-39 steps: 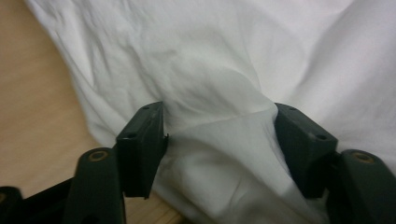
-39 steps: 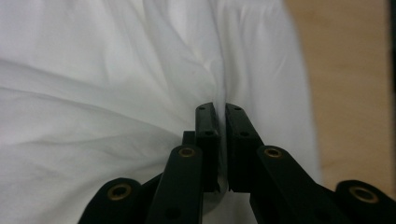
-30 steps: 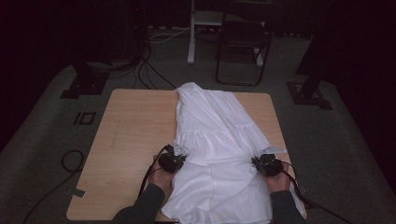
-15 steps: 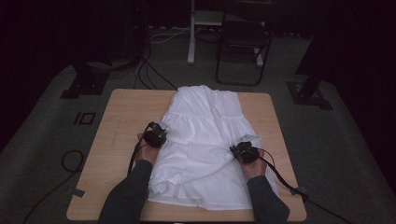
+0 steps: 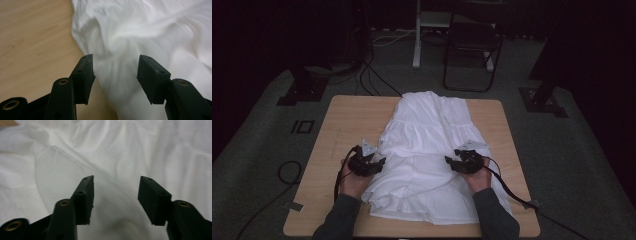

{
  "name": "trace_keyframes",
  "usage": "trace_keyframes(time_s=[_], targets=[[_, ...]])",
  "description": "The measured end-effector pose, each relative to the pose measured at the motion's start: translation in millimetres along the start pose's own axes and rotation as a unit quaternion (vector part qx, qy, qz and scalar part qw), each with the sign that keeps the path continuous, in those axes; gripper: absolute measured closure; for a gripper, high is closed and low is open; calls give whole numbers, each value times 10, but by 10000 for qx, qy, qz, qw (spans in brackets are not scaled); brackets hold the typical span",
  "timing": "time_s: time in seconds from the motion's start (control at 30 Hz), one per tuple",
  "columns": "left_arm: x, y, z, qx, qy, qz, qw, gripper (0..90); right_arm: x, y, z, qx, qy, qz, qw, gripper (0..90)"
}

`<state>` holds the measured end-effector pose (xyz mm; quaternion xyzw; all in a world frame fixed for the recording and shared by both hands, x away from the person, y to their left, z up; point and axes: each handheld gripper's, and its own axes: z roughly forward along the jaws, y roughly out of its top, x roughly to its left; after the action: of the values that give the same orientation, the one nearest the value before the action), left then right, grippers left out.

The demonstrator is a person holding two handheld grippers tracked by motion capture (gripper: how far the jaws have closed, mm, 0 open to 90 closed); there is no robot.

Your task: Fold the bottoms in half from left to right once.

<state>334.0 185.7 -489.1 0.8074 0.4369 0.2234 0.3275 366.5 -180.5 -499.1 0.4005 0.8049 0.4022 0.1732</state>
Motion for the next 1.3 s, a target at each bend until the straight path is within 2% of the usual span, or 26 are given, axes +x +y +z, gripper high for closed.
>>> trace_keyframes(time_s=[0.1,0.13,0.2,0.23,0.27,0.3,0.37,0.47,0.5,0.53,0.57,0.63,0.67,0.7,0.77,0.8,0.83,0.87,0.93,0.97,1.03,1.07,1.1,1.2,1.3], targets=[[-31,-131,-135,45,-176,16,9998,457,55,20,143,192,114,-103,9997,407],[-38,-168,-174,102,-248,18,9996,445,48,14,191,272,138,-48,9995,404],[-50,-263,-252,22,-364,10,9993,433,13,-18,277,486,247,95,9985,422],[-53,-311,-280,0,-373,-24,9993,429,-3,-43,296,562,311,138,9978,499],[-47,-351,-297,31,-351,-38,9994,420,-7,-66,290,608,364,131,9974,651],[-38,-388,-308,55,-375,-91,9992,403,-11,-89,259,609,397,73,9973,741],[-13,-454,-314,65,-554,-209,9982,397,-20,-119,138,507,309,116,9982,851],[-33,-500,-292,219,-881,-255,9955,396,-56,-170,-174,82,255,97,9996,877],[-65,-509,-283,205,-944,-258,9950,407,-77,-192,-296,-71,239,81,9997,879],[-65,-509,-283,205,-944,-258,9950,460,-77,-192,-296,-71,239,81,9997,879],[-123,-514,-270,234,-1135,-161,9931,548,-124,-248,-542,-350,258,79,9990,878],[-179,-497,-326,38,-1186,43,9929,805,-177,-321,-777,-595,266,79,9978,877],[-185,-483,-377,-133,-1387,3,9902,870,-203,-367,-887,-723,270,50,9970,876],[-189,-464,-434,-306,-1531,-10,9877,889,-231,-416,-987,-844,260,24,9961,875],[-211,-416,-544,-482,-1592,80,9860,890,-294,-538,-1157,-1024,252,80,9944,868],[-216,-398,-594,-568,-1678,108,9841,890,-328,-610,-1226,-1101,238,120,9936,864],[-212,-385,-630,-668,-1831,83,9808,888,-365,-686,-1283,-1129,214,175,9932,862],[-208,-376,-651,-734,-1951,53,9780,883,-403,-768,-1326,-1090,182,224,9936,859],[-197,-370,-653,-771,-2239,-37,9715,770,-471,-944,-1351,-844,8,297,9960,865],[-197,-372,-647,-777,-2248,-48,9713,707,-499,-1028,-1338,-633,-95,346,9974,867],[-196,-370,-617,-651,-1942,21,9788,632,-533,-1165,-1295,-279,-181,349,9988,858],[-183,-370,-594,-597,-1820,16,9815,604,-544,-1211,-1277,-151,-237,386,9989,833],[-165,-369,-568,-553,-1750,-15,9830,585,-555,-1238,-1269,-77,-322,435,9985,790],[-106,-352,-464,-433,-1444,-109,9885,529,-574,-1204,-1278,-223,-373,548,9976,694],[-71,-337,-338,-317,-1283,-184,9911,490,-561,-1077,-1242,-399,-413,569,9967,604]])
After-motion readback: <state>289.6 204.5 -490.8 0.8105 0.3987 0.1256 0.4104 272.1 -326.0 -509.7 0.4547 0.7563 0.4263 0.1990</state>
